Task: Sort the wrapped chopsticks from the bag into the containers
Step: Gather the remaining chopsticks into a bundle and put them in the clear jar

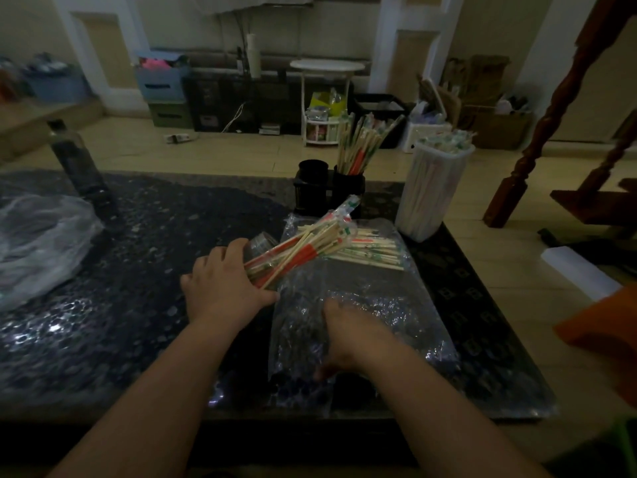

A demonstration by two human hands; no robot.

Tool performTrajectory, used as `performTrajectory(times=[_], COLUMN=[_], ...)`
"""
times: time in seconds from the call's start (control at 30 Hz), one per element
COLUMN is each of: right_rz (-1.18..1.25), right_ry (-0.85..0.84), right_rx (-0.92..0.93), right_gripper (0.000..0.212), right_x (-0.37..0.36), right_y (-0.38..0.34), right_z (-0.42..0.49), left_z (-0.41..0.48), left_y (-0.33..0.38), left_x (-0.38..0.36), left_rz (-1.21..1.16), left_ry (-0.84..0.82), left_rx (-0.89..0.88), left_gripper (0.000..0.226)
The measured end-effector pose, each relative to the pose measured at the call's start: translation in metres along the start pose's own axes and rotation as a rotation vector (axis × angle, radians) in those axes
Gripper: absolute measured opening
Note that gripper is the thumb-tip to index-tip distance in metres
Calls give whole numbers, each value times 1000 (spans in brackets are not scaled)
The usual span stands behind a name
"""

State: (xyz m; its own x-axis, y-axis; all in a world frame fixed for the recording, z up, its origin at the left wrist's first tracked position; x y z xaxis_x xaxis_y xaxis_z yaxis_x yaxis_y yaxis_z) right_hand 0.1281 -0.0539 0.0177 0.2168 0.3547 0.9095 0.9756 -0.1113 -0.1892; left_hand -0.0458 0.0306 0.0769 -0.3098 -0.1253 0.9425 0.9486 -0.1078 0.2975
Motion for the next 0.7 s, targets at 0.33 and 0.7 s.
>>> performTrajectory(times=[0.33,0.7], right_rz=[-88,218], right_ry=[271,101], right_rx=[-92,-387], right_gripper=[33,65], right_x=[9,-1], right_y=[-2,43], right_z=[2,0], left_z=[0,0], left_y=[0,1], left_x=[-1,-3], left_rz=[10,4], left_ry=[-5,-15], left_rx=[1,-5], left_gripper=[103,104])
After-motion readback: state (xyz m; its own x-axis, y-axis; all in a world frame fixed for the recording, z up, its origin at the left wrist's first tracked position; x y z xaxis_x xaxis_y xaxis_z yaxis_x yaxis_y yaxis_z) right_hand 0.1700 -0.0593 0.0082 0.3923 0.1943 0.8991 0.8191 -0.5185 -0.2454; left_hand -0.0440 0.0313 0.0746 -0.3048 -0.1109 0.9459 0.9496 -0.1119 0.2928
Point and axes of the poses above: each hand's wrist, its own z-axis towards the middle knuckle, its own x-axis out of the back of the hand, y = z × x, the point moved 9 cm from there along z, towards the middle knuckle, and after that the axes turned 1 degree about -x, right-handed, at the moved point
